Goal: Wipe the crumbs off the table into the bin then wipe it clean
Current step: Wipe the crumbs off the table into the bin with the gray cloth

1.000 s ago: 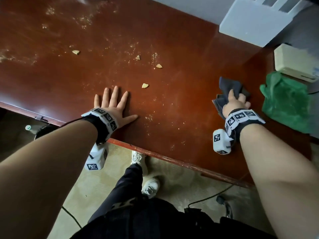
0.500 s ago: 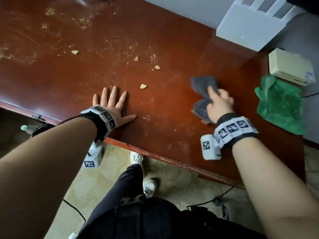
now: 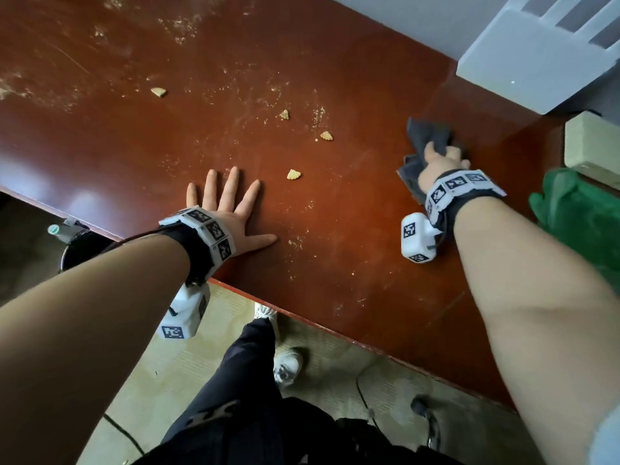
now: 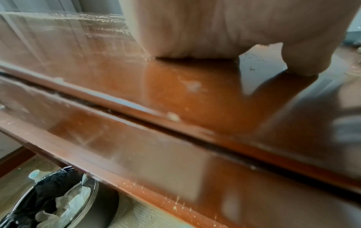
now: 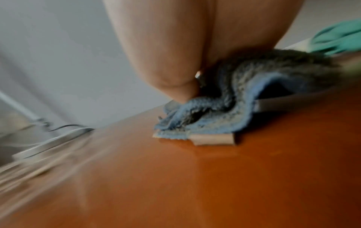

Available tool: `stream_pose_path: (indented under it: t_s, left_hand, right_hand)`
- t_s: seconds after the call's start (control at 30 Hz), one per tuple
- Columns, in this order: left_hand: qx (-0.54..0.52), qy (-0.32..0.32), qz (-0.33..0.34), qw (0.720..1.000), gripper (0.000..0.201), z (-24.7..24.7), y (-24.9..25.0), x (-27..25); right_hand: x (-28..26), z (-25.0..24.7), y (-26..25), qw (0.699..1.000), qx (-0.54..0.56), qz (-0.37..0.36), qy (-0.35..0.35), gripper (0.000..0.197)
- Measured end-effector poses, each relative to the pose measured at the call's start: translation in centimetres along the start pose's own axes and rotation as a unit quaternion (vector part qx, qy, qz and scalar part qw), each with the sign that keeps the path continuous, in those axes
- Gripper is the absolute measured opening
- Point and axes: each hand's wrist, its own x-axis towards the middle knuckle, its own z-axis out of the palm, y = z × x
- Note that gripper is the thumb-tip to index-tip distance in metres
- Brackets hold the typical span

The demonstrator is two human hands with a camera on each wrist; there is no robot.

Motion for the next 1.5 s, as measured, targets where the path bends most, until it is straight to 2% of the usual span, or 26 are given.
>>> stream_pose_path:
  t_s: [0.1,0.17,0.23,0.3,0.4,0.53,0.57,0.63,0.7,0.77,0.87,0.97,1.03,1.07,1.1,1.17,1.23,1.27,1.3,1.37,1.43,1.5]
  left_hand:
    - [0.003,-0.003,-0.002,1.000,0.097,0.0,0.0,0.1]
    - [0.004,-0.005,-0.003,1.000,0.097,0.0,0.0,0.0]
    - [0.001,-0.003,0.000,1.000,0.097,-0.1,0.1,-0.2]
    - [0.001,-0.003,-0.001,1.000,0.097,-0.2,0.1,-0.2]
    - [0.003,-0.002,-0.002,1.000,0.097,-0.3,0.1,-0.2]
    - [0.002,0.005,-0.002,1.000,0.099,-0.2,0.0,-0.2]
    - [0.002,0.006,-0.002,1.000,0.099,-0.1,0.0,-0.2]
    - [0.003,0.004,-0.002,1.000,0.100,-0.1,0.0,-0.1]
    - [0.007,0.004,-0.005,1.000,0.100,-0.2,0.0,-0.1]
    - [0.007,0.004,-0.007,1.000,0.100,-0.2,0.1,-0.1]
    - [0.012,0.006,-0.005,1.000,0.100,-0.2,0.2,-0.3]
    - [0.020,0.010,0.000,1.000,0.099,-0.3,0.2,-0.4]
    - [0.020,0.009,0.005,1.000,0.099,-0.4,0.1,-0.4]
    - [0.018,0.006,0.008,1.000,0.099,-0.4,0.0,-0.4]
    - [0.017,0.005,0.013,1.000,0.100,-0.5,0.0,-0.4]
    - [0.023,0.008,0.024,0.999,0.101,-0.6,-0.1,-0.4]
    - [0.027,0.010,0.031,0.999,0.103,-0.5,-0.2,-0.4]
    - [0.028,0.011,0.035,0.999,0.103,-0.4,-0.3,-0.5]
    - [0.030,0.012,0.039,0.999,0.103,-0.4,-0.3,-0.5]
    - [0.032,0.016,0.046,0.998,0.102,-0.2,-0.5,-0.6]
    - [0.032,0.022,0.051,0.998,0.100,-0.3,-0.5,-0.6]
    - [0.031,0.022,0.054,0.998,0.099,-0.2,-0.6,-0.8]
  right_hand:
    - [-3.8,1.2,-3.7,0.982,-0.018,-0.188,0.011,0.066]
    - [-7.5,2.8,-5.0,0.959,-0.013,-0.279,-0.042,0.067]
    - [-10.2,4.1,-4.2,0.945,0.019,-0.314,-0.095,0.062]
    - [-11.2,4.0,-2.2,0.944,0.034,-0.317,-0.091,0.060]
    - [-10.9,2.7,1.5,0.967,0.083,-0.240,-0.034,0.058]
    - [-10.3,2.6,7.5,0.989,0.127,-0.038,0.066,0.054]
    - [-10.6,3.0,8.9,0.990,0.125,0.028,0.060,0.055]
    - [-11.4,4.5,11.0,0.981,0.127,0.145,0.005,0.056]
    - [-12.8,6.2,11.0,0.976,0.124,0.178,-0.027,0.057]
    - [-14.6,7.4,9.1,0.987,0.103,0.124,-0.014,0.061]
    - [-17.7,8.4,4.0,0.996,0.072,-0.046,-0.010,0.070]
    - [-20.5,9.0,-0.9,0.974,0.055,-0.213,-0.048,0.074]
    - [-20.8,8.7,-1.3,0.967,0.081,-0.240,-0.041,0.073]
    - [-20.6,8.3,-0.5,0.972,0.104,-0.212,-0.020,0.072]
    - [-20.3,8.0,0.7,0.979,0.129,-0.155,0.008,0.070]
    - [-19.7,7.5,4.1,0.984,0.172,0.024,0.044,0.064]
    - [-19.8,7.6,6.4,0.962,0.172,0.212,-0.004,0.065]
    - [-20.2,8.0,6.5,0.951,0.157,0.264,-0.036,0.070]
    - [-20.6,8.5,5.8,0.949,0.142,0.277,-0.049,0.073]
    - [-22.0,9.6,2.8,0.969,0.121,0.213,-0.034,0.075]
    - [-23.6,10.4,-0.9,0.987,0.127,0.090,-0.026,0.077]
    - [-25.3,10.8,-4.4,0.990,0.128,-0.045,-0.041,0.077]
